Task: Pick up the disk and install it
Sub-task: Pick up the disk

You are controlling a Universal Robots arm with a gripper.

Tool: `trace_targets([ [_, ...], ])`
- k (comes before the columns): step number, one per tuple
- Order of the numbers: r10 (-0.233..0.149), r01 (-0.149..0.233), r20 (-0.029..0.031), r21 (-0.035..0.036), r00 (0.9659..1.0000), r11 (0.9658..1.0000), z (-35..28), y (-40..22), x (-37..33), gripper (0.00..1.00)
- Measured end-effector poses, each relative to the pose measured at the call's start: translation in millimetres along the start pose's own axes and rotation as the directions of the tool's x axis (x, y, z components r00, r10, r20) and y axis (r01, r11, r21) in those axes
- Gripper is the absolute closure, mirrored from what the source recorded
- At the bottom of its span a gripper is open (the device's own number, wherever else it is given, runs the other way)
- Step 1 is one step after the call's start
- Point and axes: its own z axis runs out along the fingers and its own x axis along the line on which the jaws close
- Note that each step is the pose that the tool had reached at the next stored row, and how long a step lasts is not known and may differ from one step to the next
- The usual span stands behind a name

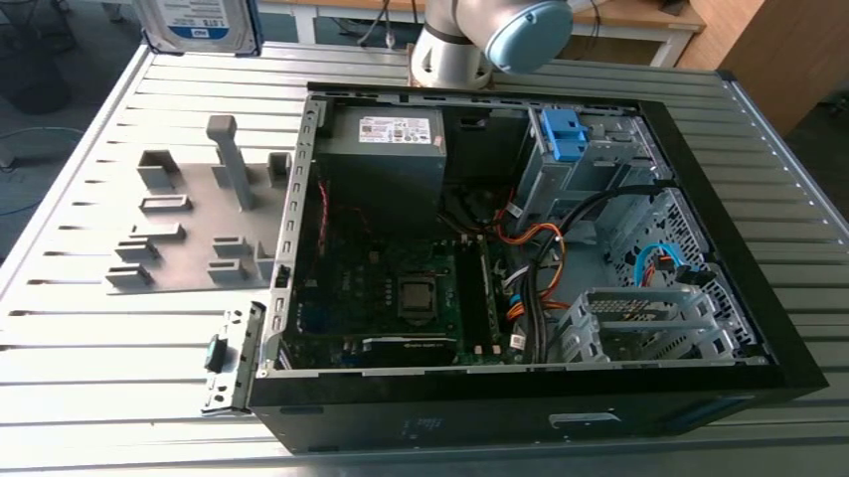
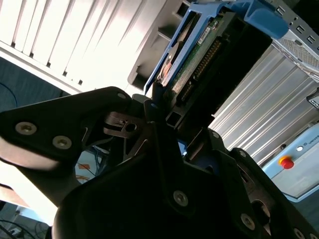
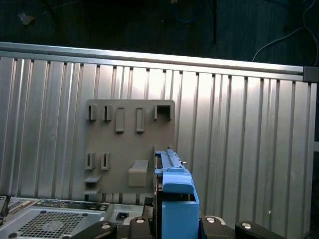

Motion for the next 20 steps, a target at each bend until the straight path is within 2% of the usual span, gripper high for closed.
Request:
trace_targets([
  [20, 0.000, 0.000, 0.0000, 0.0001, 1.0000, 1.0000, -0.6, -31.6, 1.9, 0.63],
])
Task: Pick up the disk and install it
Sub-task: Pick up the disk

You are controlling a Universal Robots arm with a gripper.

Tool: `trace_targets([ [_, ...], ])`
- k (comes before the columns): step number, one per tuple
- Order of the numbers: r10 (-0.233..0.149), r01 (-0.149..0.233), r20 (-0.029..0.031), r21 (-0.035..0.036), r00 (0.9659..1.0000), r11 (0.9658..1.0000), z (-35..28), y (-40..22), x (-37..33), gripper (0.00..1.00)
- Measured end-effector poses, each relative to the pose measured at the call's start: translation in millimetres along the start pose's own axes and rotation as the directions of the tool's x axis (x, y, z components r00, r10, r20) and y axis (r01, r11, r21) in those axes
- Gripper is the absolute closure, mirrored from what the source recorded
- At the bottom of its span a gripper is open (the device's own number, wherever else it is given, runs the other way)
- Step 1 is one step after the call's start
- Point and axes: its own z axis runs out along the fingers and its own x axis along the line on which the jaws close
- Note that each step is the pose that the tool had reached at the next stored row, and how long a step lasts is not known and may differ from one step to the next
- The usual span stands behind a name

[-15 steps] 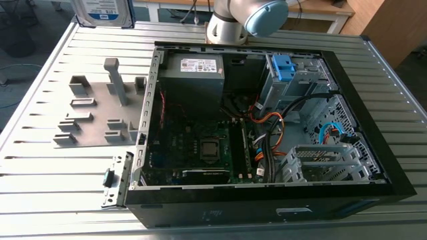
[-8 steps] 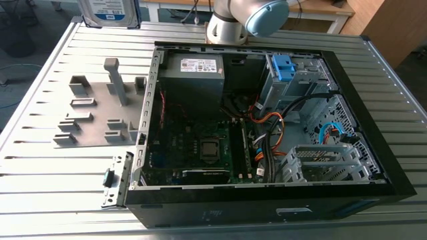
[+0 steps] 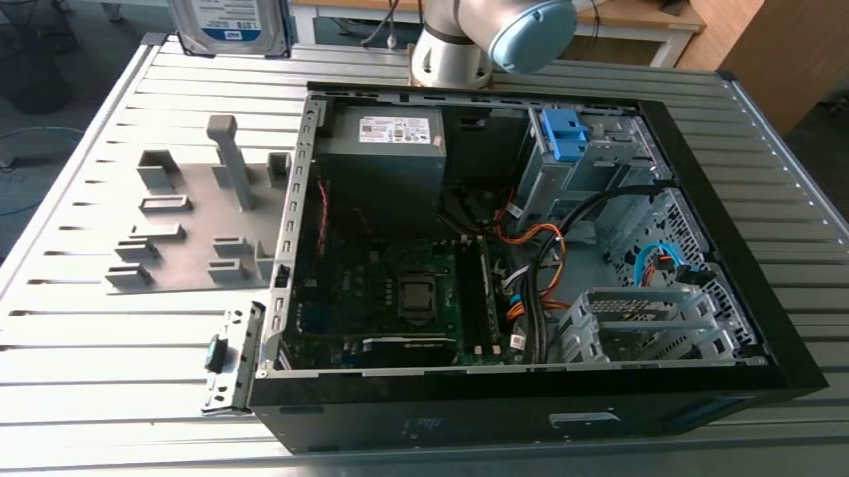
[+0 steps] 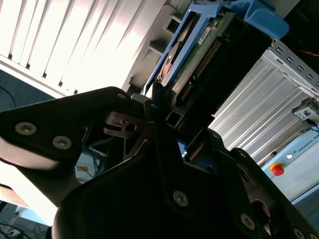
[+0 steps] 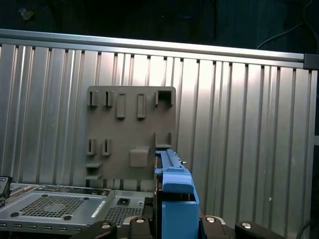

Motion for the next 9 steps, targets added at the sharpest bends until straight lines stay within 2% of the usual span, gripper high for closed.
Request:
trace_targets([
  [9, 0.000, 0.000, 0.0000, -0.0001, 1.0000, 1.0000, -0.3, -13.8, 0.8, 0.63],
])
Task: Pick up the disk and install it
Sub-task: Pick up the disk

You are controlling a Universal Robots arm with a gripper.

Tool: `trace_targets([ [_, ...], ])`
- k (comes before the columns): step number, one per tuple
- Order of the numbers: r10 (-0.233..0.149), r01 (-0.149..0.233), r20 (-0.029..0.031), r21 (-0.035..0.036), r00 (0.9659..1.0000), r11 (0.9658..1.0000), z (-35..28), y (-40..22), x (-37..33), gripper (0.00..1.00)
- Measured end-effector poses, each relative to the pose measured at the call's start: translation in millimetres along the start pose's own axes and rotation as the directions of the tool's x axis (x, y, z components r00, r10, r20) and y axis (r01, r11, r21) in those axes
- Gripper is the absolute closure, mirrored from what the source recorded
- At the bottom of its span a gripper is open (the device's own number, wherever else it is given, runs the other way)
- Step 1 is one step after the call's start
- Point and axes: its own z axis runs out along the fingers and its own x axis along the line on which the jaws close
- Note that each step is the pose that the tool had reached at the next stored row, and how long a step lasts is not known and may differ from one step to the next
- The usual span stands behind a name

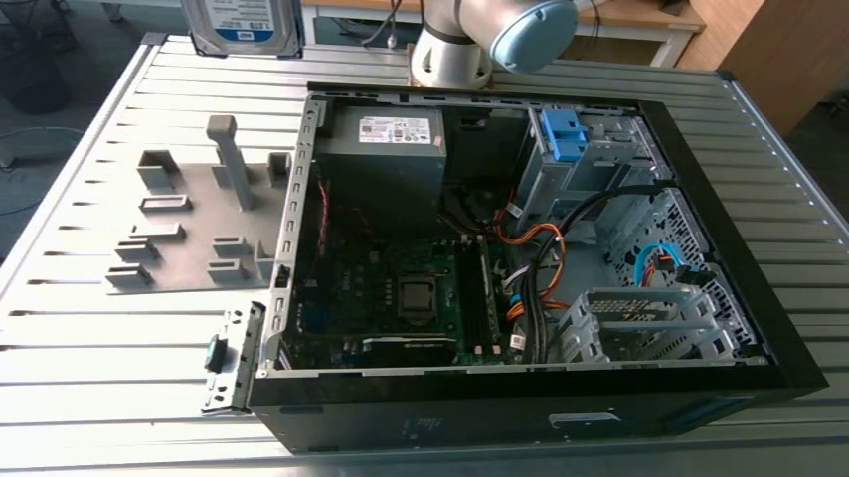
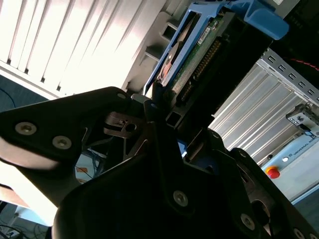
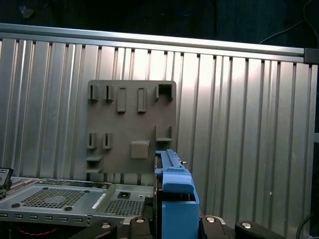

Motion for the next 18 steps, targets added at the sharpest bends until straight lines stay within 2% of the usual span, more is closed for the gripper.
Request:
trace_targets([
  [18, 0.000, 0.000, 0.0000, 0.0000, 1.0000, 1.0000, -0.5, -26.6, 1.6, 0.63],
])
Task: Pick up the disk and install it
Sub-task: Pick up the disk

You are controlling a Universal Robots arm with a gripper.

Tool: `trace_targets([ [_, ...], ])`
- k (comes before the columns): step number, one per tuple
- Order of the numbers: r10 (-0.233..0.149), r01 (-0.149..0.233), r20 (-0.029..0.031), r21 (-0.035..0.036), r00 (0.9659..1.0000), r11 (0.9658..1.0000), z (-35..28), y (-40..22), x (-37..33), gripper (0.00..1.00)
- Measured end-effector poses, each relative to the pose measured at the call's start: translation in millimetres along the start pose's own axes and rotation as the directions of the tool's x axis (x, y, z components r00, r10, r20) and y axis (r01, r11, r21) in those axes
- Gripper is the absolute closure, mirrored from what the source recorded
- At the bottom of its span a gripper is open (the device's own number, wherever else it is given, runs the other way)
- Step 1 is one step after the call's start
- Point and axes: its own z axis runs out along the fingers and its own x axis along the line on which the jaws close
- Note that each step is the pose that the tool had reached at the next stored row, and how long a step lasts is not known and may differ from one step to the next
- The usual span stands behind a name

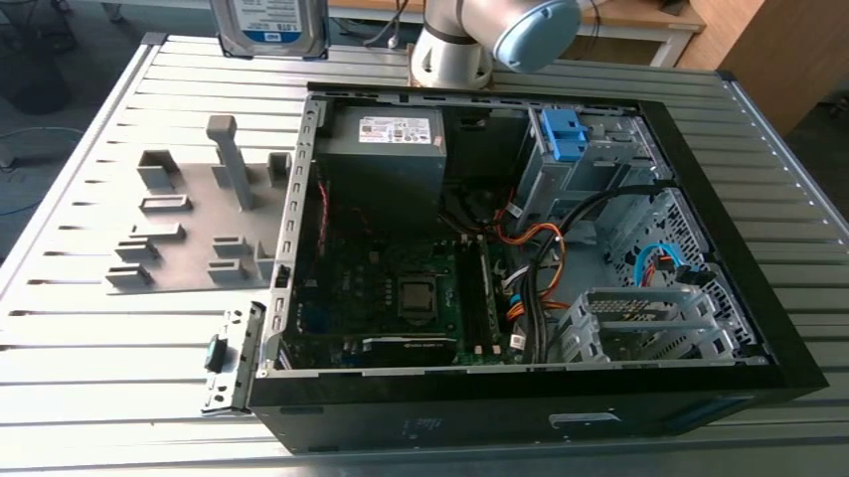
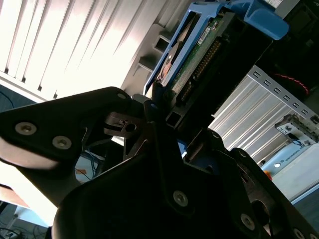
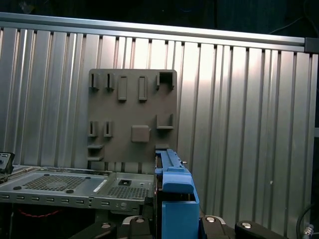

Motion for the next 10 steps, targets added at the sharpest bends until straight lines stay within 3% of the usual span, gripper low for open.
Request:
trace_targets([
  [10, 0.000, 0.000, 0.0000, 0.0000, 1.0000, 1.0000, -0.3, -15.6, 0.9, 0.63],
])
